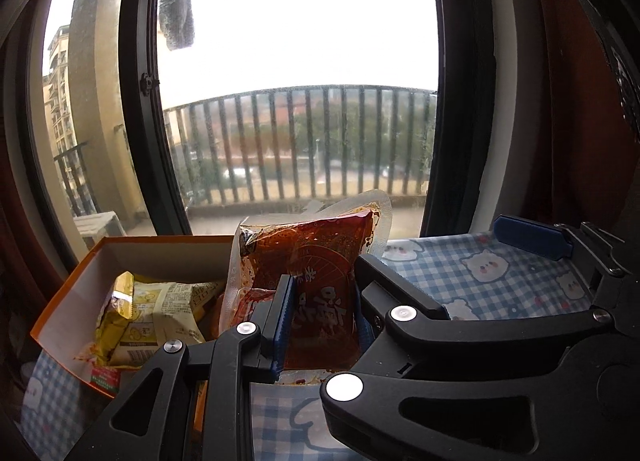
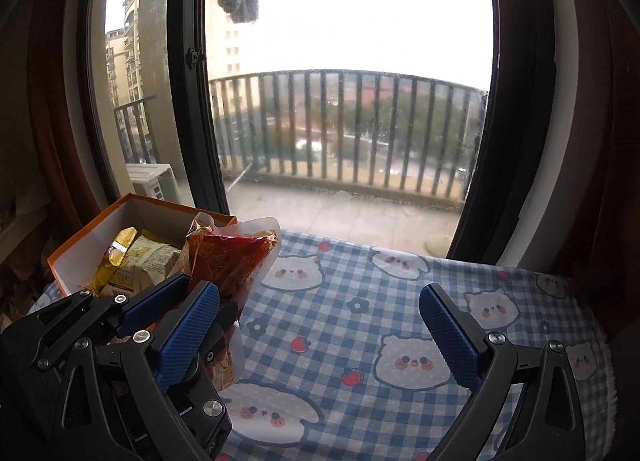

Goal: Organize snacks
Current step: 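Lift the red packet with the left tool and carry it over the box, then lower the red packet into the box and open the left tool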

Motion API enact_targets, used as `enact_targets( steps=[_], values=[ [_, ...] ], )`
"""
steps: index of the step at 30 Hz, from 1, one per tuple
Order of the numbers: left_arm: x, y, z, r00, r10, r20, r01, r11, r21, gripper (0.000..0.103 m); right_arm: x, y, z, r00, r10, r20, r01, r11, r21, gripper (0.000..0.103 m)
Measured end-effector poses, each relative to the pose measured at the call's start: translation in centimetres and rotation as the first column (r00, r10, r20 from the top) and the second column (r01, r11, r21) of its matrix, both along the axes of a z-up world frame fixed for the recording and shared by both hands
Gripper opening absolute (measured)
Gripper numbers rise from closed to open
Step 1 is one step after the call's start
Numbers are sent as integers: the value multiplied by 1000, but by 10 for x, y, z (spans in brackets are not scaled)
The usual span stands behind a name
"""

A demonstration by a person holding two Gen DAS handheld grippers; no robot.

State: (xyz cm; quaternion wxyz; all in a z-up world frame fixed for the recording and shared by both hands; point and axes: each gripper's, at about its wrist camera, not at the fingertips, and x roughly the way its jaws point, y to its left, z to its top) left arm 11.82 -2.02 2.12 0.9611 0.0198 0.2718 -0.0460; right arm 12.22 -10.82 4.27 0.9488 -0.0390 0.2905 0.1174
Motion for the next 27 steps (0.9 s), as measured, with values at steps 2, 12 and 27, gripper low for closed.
enact_targets(
  steps=[2, 12, 27],
  values=[
    [-4, 8, 3, 1000, 1, 12, -1, 1000, -20, 28, -5, 7, 3, 1000, -7, 15, 6, 1000, 11, 102],
    [-26, 45, 12, 996, 33, 82, -29, 998, -49, 28, -29, 48, 17, 995, -35, 94, 30, 998, 54, 102],
    [-38, 93, 4, 990, 99, 99, -93, 994, -65, 28, -27, 115, 9, 992, -62, 113, 54, 996, 68, 103]
  ],
)
